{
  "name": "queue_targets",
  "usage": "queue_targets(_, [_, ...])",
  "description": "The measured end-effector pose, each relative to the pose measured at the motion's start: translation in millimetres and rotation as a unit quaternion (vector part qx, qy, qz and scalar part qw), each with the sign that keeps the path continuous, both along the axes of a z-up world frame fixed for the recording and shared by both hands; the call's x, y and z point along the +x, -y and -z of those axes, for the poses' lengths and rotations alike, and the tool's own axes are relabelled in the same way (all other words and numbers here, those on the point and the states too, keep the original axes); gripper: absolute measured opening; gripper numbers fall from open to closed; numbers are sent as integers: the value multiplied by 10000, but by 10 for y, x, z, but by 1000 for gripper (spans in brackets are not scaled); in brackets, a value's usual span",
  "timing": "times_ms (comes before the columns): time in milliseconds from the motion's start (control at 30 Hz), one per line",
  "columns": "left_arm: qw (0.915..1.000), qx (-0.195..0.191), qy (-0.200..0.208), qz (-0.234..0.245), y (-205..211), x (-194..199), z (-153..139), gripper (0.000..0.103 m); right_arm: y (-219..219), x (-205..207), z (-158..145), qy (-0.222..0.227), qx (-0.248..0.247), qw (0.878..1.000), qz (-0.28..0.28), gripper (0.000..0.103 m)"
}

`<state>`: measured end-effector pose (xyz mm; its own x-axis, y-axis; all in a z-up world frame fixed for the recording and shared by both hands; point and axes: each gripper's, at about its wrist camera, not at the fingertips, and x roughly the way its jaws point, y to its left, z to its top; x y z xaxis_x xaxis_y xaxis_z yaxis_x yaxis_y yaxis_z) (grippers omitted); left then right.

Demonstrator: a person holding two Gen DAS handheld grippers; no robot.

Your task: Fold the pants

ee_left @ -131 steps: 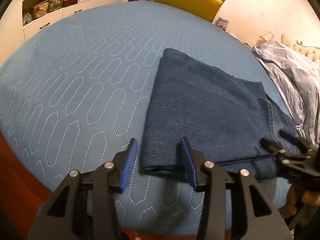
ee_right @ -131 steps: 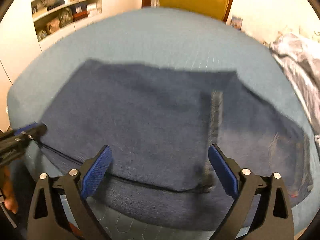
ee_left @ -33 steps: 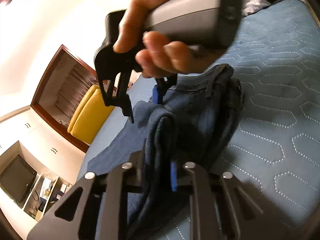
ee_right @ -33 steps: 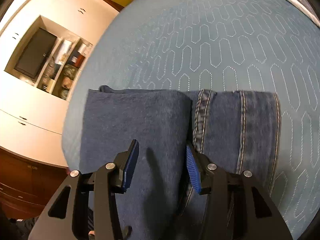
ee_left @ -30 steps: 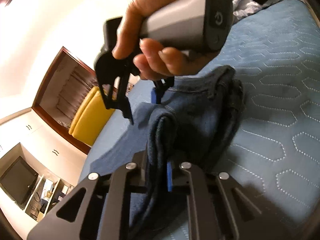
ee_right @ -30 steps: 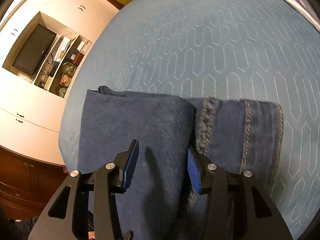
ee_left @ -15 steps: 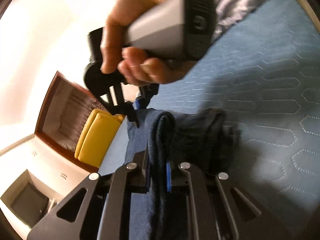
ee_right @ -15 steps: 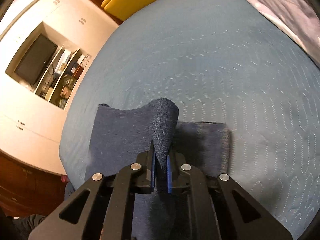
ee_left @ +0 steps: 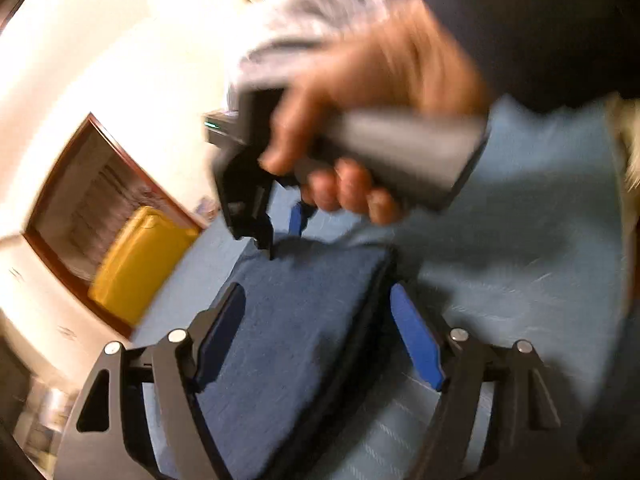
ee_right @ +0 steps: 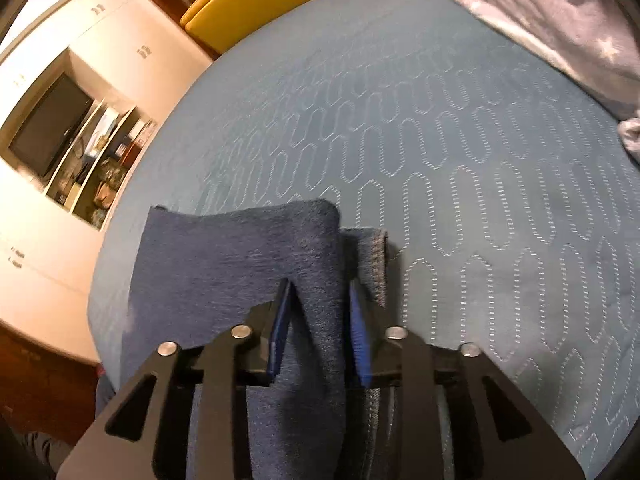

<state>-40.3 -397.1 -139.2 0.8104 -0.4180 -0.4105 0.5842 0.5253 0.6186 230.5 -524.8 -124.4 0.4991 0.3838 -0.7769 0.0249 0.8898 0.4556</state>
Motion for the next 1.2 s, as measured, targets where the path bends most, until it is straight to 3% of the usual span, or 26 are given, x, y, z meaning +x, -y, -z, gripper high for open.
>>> queue_targets(67, [9981, -411, -450, -32, -295, 40, -248, 76, 74, -148, -232, 206, -467, 9975, 496, 35])
queue_targets(100, [9938, -803, -743, -174, -519, 141, -404, 75, 48, -274, -390, 395, -923, 9926, 689, 35])
queue_targets(200, [9735, -1720, -1269, -810, -1045, 752, -798, 62, -227, -688, -672, 834, -1770, 9764, 911, 38])
queue_targets(233, [9646, -1918, -1566, -906, -1135, 986, -879, 53, -352, -802, -680, 833, -1894, 9736, 966, 46])
queue_targets(267, [9556, -2041, -1918, -917, -1184, 1202, -915, 34, -468, -890, -666, 833, -1959, 9721, 983, 49])
queue_targets(333, [9367, -2151, -2623, -867, -1149, 1754, -923, 18, -734, -1044, -600, 950, -2085, 9690, 926, 49])
queue_targets(433, [9024, -2112, -3723, -504, -845, 2358, -707, 18, -1036, -1118, -423, 1049, -2531, 9574, 914, 49])
queue_targets(467, [8967, -2055, -3902, -383, -757, 2460, -640, 18, -1052, -1100, -347, 960, -2599, 9559, 970, 48])
queue_targets(533, [8934, -1724, -4141, -241, -388, 2614, -418, 18, -1030, -1032, -115, 565, -2624, 9579, 1021, 47])
queue_targets(600, [8840, -1467, -4431, -274, -98, 2699, -126, 18, -958, -1009, 81, 249, -2432, 9637, 1074, 46])
queue_targets(633, [8869, -1329, -4404, -423, 35, 2770, 5, 6, -909, -1029, 140, 264, -2292, 9662, 1150, 46])
queue_targets(667, [8875, -1333, -4379, -525, 92, 2884, 75, 2, -887, -1039, 164, 266, -2246, 9670, 1173, 47])
queue_targets(767, [8767, -1359, -4567, -666, 211, 3112, 183, 2, -852, -1044, 197, 229, -2167, 9686, 1199, 48])
queue_targets(800, [8793, -1315, -4523, -713, 226, 3145, 181, 2, -864, -1044, 211, 239, -2235, 9674, 1166, 48])
queue_targets(867, [8923, -1311, -4222, -912, 177, 3120, 58, 2, -870, -1065, 223, 260, -2281, 9665, 1147, 48])
queue_targets(900, [8933, -1548, -4121, -908, 73, 3079, -49, 2, -866, -1068, 218, 261, -2295, 9663, 1132, 49])
queue_targets(967, [8922, -1788, -4054, -870, -158, 2980, -200, 9, -869, -1073, 142, 218, -2363, 9654, 1083, 49])
queue_targets(1067, [9018, -1926, -3737, -1000, -602, 2772, -287, 23, -895, -1059, -104, 373, -2481, 9618, 1091, 49])
queue_targets(1200, [9135, -1791, -3348, -1459, -1233, 2741, -266, 29, -1005, -696, -374, 660, -2449, 9654, 607, 50])
